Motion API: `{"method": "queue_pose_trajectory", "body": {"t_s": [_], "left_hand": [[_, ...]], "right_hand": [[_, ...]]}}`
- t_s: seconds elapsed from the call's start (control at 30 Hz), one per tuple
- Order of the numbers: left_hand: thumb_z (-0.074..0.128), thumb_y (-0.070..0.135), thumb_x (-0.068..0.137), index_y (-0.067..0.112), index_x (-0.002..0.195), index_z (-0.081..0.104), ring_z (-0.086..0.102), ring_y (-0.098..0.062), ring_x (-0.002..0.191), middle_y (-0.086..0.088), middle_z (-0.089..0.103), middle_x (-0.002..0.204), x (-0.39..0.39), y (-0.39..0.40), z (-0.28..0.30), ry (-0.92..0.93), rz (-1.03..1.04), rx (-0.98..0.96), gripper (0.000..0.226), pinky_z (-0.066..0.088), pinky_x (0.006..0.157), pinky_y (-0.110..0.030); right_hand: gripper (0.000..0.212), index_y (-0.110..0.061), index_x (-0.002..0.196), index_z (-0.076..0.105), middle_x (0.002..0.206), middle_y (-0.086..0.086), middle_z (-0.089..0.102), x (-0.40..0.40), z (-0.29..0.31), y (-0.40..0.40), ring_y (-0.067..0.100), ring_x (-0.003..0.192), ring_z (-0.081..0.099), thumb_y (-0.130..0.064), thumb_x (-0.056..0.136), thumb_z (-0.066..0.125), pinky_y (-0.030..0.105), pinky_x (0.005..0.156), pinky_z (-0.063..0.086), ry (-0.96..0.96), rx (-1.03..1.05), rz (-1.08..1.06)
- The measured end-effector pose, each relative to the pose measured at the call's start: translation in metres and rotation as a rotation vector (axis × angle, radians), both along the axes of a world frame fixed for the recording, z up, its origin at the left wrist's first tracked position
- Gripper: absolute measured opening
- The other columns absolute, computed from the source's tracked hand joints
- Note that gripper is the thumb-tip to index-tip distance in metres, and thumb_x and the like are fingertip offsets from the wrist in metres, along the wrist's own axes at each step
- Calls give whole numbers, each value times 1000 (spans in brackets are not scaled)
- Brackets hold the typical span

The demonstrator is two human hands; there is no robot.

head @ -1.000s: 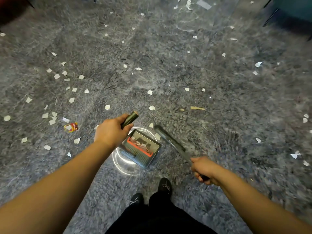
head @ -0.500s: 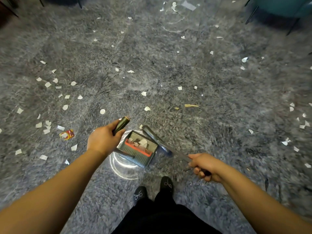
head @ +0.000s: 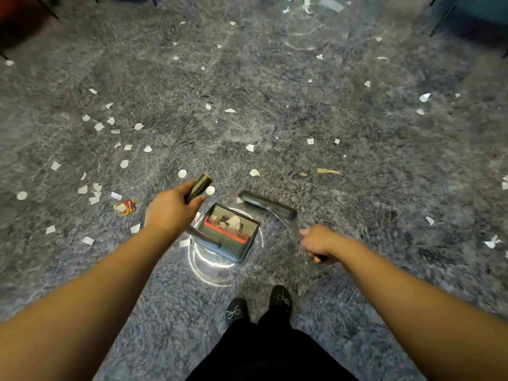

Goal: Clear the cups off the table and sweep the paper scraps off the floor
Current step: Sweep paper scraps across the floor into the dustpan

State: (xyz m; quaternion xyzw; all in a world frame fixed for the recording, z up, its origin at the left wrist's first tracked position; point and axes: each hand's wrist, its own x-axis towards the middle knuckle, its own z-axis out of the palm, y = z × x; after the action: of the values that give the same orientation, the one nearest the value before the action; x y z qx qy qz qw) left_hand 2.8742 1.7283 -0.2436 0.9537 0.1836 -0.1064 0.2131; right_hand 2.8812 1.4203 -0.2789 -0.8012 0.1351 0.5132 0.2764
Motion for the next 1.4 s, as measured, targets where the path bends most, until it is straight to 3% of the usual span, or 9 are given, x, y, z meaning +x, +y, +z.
{"method": "queue_pose_trajectory", "body": {"t_s": [0.2,0.27,0.43,0.67,0.9,1.0,1.07,1.23,1.4], "left_hand": [[52,56,91,39,139,46,65,-28,91,-5,69,103,1,1,1,-7,-15,39,51,51,68,-32],[52,56,91,39,139,45,65,-28,91,-5,70,104,1,1,1,-12,-8,42,52,52,69,-32],[51,55,92,37,140,46,65,-29,92,-6,70,104,1,1,3,-23,-1,44,51,49,66,-30],[52,53,92,38,139,46,65,-29,86,-8,70,98,-5,7,5,-47,-27,14,50,53,68,-34],[53,51,93,33,134,52,63,-32,85,-10,70,92,1,18,7,-82,9,-22,45,41,60,-31],[54,49,92,32,133,54,63,-34,89,-12,70,94,21,16,11,-97,-12,-54,44,47,66,-34],[54,48,93,33,133,54,63,-33,89,-11,70,94,37,10,13,-99,-28,-47,43,41,63,-31],[52,51,93,38,135,50,51,-18,69,6,55,75,100,-10,12,-90,-29,-50,44,35,53,-26],[52,54,92,38,137,48,63,-26,82,-2,67,93,171,-30,2,-26,-15,1,48,44,61,-29]], "right_hand": [[63,-21,150,28,79,10,53,-2,14,11,14,42,43,-2,92,40,16,37,33,50,-3,164],[64,-22,150,28,69,6,52,-5,22,10,11,36,41,-1,91,42,15,36,31,90,19,152],[63,-29,146,36,45,-3,43,-15,39,-13,9,33,35,-4,89,47,15,37,24,146,48,23],[54,-26,144,38,46,-2,42,-33,54,-17,7,31,34,-4,95,41,16,34,22,119,128,-206],[57,-25,148,33,50,1,41,-29,56,-15,9,33,33,-4,96,42,18,35,21,45,156,-417],[58,-24,148,32,50,1,42,-9,49,-15,10,34,34,-4,95,43,17,36,22,14,133,-461],[58,-22,149,32,50,2,43,7,46,-16,11,34,34,-4,95,44,17,36,22,-9,121,-465],[57,-19,149,30,57,6,43,76,42,-31,13,39,34,-2,96,44,18,36,23,-53,98,-416],[56,-19,149,30,53,4,43,163,21,-52,12,36,36,-3,96,42,17,36,23,-40,42,-282]]}}
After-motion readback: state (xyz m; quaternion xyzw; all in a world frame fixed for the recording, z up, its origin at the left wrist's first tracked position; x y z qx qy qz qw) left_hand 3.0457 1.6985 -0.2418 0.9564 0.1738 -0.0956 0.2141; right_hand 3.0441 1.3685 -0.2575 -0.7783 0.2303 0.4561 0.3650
